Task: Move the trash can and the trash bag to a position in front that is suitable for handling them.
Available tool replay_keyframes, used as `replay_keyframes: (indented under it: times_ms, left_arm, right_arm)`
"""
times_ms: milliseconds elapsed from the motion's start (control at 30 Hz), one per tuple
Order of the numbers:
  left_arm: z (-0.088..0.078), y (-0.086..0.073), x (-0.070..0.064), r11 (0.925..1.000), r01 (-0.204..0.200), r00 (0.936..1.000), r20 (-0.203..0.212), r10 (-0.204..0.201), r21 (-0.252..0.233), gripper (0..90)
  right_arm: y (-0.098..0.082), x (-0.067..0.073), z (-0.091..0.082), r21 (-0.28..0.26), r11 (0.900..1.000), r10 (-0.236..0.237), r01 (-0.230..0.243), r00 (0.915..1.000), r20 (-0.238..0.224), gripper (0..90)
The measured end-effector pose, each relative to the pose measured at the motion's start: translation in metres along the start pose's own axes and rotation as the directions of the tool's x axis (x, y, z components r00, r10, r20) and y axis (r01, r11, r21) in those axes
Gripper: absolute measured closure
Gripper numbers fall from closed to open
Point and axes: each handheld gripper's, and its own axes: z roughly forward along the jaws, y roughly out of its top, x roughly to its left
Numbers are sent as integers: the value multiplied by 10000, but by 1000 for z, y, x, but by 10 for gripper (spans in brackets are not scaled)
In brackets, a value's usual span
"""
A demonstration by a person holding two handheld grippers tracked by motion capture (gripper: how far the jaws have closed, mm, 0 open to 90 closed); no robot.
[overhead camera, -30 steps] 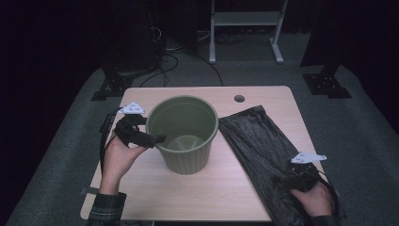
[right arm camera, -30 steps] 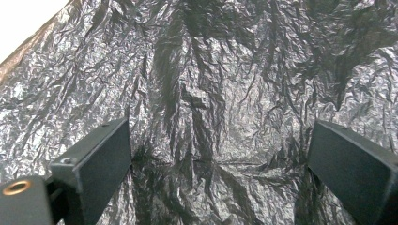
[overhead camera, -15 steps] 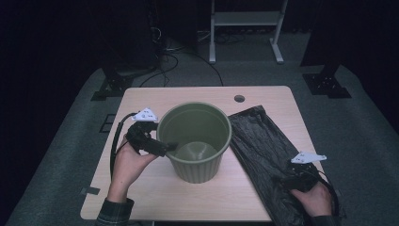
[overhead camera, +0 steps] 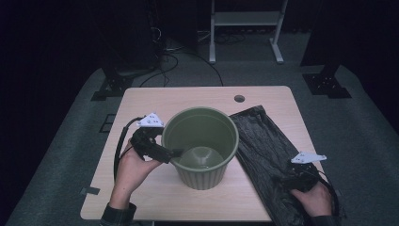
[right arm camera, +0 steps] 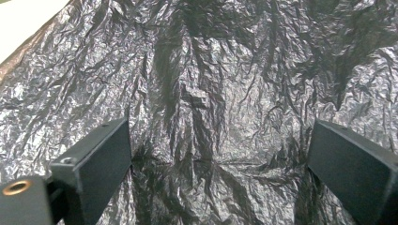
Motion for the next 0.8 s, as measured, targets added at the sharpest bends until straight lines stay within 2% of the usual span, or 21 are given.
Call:
replay_keyframes:
  times_ms: [233,367,567,800]
  left_arm:
    - [-2,1,2,10000,11,10000,26,-10,-63,0]
    - [-8,3,5,9998,47,9999,-128,-50,-182,0]
    - [-29,5,7,9984,20,9991,-421,-44,-569,0]
    - [-55,-8,6,9959,123,9976,-666,-183,-893,0]
  right_arm:
    - [0,0,0,2,10000,6,-6,10000,0,59]
    - [0,0,0,0,10000,0,0,10000,-1,58]
    - [0,0,0,3,10000,5,-5,10000,-2,58]
    - [0,0,0,1,10000,6,-6,10000,-5,58]
